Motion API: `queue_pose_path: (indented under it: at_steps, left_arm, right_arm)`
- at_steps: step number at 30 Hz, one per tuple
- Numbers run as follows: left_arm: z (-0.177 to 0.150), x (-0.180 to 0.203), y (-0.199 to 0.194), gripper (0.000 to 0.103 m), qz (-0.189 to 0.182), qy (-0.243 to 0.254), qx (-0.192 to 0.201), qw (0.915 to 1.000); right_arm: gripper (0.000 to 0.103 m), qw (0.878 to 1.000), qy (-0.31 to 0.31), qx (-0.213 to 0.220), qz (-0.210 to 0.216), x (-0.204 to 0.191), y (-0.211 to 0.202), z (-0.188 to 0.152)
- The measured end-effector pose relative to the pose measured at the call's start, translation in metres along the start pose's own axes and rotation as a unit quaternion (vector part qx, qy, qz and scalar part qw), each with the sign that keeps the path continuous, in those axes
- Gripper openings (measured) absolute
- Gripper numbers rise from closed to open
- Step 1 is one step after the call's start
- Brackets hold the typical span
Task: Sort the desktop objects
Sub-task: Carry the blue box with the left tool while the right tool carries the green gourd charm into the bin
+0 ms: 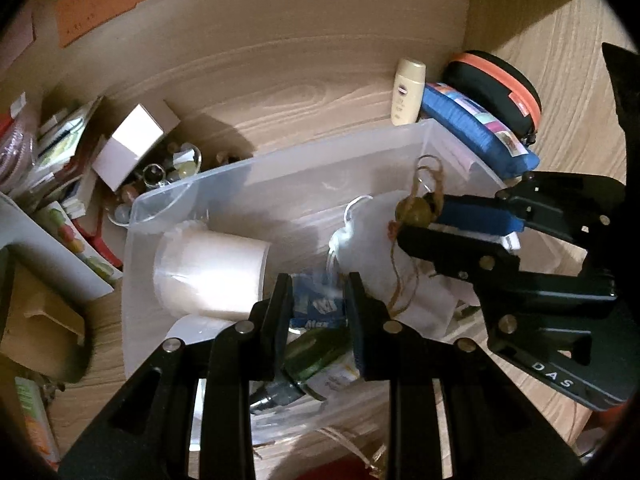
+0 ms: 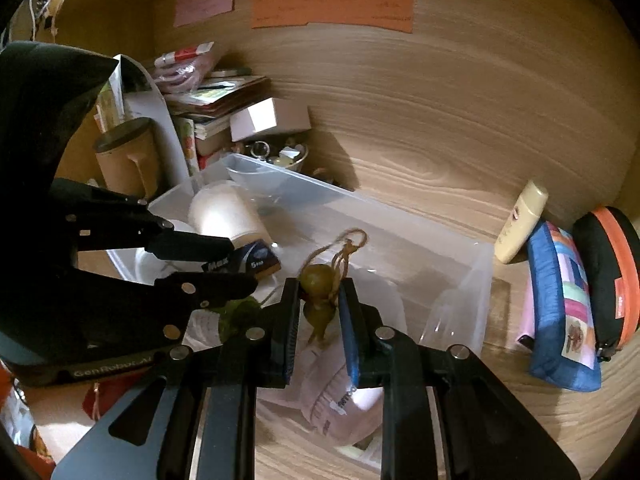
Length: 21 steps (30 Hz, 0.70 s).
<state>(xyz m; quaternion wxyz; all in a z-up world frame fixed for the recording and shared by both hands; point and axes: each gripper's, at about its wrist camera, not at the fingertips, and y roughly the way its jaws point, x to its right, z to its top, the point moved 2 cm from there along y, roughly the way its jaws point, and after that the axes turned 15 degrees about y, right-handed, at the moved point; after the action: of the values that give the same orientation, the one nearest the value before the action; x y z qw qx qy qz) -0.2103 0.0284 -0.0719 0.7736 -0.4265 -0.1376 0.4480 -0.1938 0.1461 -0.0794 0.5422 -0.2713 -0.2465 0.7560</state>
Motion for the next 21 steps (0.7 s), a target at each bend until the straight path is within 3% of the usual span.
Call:
queue_pose_path:
  at_steps: [6, 14, 17, 21]
  left_arm:
    - [0.001, 0.004, 0.003, 0.026, -0.005, 0.010, -0.001, 0.9999]
    - [-0.001, 0.003, -0.009, 0.028, 0.021, 0.006, 0.004, 0.9998]
    - [-0.004, -0.002, -0.017, 0.032, 0.027, -0.006, 0.006, 0.9996]
    - [-0.009, -0.009, -0.036, 0.039, 0.046, -0.013, 0.016, 0.9987]
  right_arm:
    - [0.019, 1.000, 0.005, 0.002, -0.018, 0.006, 0.005, 0.002]
    - [0.037, 1.000, 0.011, -0.003, -0.017, 0.009, 0.006, 0.005]
    - [0.051, 1.000, 0.021, -0.004, -0.018, 0.013, 0.003, 0.007]
    - [0.053, 0.998, 0.060, 0.003, -0.006, 0.023, -0.008, 0.014]
